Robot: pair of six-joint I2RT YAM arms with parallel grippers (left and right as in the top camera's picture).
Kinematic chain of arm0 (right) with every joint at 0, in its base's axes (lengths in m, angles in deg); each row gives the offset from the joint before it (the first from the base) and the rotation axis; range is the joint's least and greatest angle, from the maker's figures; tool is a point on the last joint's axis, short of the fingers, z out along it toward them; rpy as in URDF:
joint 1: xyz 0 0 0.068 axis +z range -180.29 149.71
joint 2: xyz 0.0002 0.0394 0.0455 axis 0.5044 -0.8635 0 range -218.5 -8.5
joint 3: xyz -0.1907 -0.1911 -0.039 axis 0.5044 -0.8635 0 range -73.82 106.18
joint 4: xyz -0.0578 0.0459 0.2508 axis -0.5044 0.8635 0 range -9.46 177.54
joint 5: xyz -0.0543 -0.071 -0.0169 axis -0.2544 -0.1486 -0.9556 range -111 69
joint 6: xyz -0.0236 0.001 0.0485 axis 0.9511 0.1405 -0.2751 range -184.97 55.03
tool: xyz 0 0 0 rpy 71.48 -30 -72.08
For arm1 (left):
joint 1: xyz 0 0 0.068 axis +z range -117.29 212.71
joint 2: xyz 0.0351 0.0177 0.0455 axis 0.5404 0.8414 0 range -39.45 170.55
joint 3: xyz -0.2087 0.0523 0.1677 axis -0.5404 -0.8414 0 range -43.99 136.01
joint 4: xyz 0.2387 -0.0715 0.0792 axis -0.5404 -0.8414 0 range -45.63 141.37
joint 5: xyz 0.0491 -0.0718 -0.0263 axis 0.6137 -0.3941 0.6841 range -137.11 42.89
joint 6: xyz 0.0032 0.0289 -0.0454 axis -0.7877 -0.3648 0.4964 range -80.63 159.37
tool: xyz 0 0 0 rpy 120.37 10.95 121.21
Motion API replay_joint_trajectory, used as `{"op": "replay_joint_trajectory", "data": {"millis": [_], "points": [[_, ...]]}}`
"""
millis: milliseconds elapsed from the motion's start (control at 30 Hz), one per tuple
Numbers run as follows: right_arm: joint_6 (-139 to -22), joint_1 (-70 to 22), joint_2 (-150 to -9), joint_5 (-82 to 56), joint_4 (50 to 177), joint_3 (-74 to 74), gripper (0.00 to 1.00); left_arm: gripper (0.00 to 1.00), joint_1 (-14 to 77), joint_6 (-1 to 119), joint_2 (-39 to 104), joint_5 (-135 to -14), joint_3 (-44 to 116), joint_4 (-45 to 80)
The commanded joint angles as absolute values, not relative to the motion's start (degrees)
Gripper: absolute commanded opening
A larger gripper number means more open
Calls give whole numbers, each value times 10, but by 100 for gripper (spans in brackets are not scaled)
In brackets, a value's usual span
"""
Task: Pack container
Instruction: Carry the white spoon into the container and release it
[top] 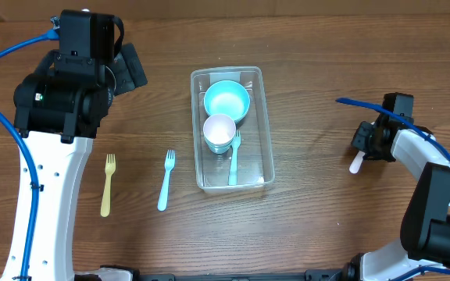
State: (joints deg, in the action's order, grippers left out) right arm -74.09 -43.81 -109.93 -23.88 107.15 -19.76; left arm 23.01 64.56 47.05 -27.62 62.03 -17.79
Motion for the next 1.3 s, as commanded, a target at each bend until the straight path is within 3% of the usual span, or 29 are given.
{"op": "replay_joint_trajectory", "data": {"millis": [0, 33, 267, 600, 900, 1267], "points": [[-737, -438, -1057, -224, 1077, -194, 15, 100, 233, 653, 471, -277, 623, -176], [-737, -438, -1037, -224, 1080, -194, 11, 100, 233, 653, 471, -277, 623, -176], [-737, -424, -993, -215, 1106, -193, 9, 100, 233, 653, 471, -277, 623, -176], [-785, -204, -900, -213, 1239, -52, 9, 100, 233, 653, 471, -277, 623, -176], [-848, -20, -935, -214, 1199, -37, 9, 100, 233, 653, 471, -277, 623, -176], [-863, 35, -1002, -213, 1202, -37, 9, 100, 233, 653, 471, -277, 623, -176]]}}
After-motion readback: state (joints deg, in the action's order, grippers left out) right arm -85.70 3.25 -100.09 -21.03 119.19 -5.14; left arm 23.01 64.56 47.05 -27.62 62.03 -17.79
